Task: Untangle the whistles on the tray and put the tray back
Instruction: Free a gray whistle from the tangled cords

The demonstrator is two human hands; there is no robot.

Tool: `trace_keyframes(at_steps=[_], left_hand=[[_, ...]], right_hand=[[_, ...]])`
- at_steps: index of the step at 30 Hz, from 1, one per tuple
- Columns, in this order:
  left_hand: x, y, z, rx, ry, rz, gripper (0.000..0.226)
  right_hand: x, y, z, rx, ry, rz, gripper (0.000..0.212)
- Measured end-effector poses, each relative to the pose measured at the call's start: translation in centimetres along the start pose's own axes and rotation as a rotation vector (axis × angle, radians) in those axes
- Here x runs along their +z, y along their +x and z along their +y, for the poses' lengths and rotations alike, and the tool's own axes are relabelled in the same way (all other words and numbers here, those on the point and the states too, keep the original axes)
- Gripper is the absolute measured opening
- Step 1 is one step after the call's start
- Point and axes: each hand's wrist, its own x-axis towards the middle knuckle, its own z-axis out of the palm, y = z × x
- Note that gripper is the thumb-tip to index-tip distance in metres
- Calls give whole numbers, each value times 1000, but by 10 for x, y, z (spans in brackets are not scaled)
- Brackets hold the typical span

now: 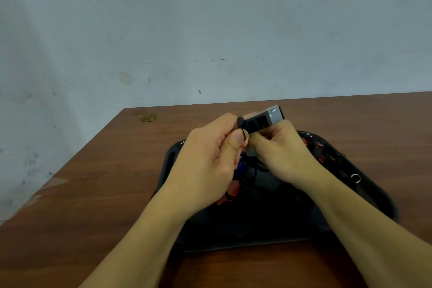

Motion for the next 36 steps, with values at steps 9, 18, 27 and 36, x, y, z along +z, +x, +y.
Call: trace_keyframes(at_steps=[9,18,27,36], left_hand=[[-2,4,-14,-108,183,172,24],[-9,8,-16,-254,507,117,20],[-16,7,-4,-4,527,-244,35],[-13,2,-6,-5,-8,-196,25]], right_hand=[[1,-3,2,-206,-93,92,23],[0,-12,-12,-364,-433,-1,17],[-18,5,-6,-193,-245,90,30],[-13,4,-3,230,409,-133,39]])
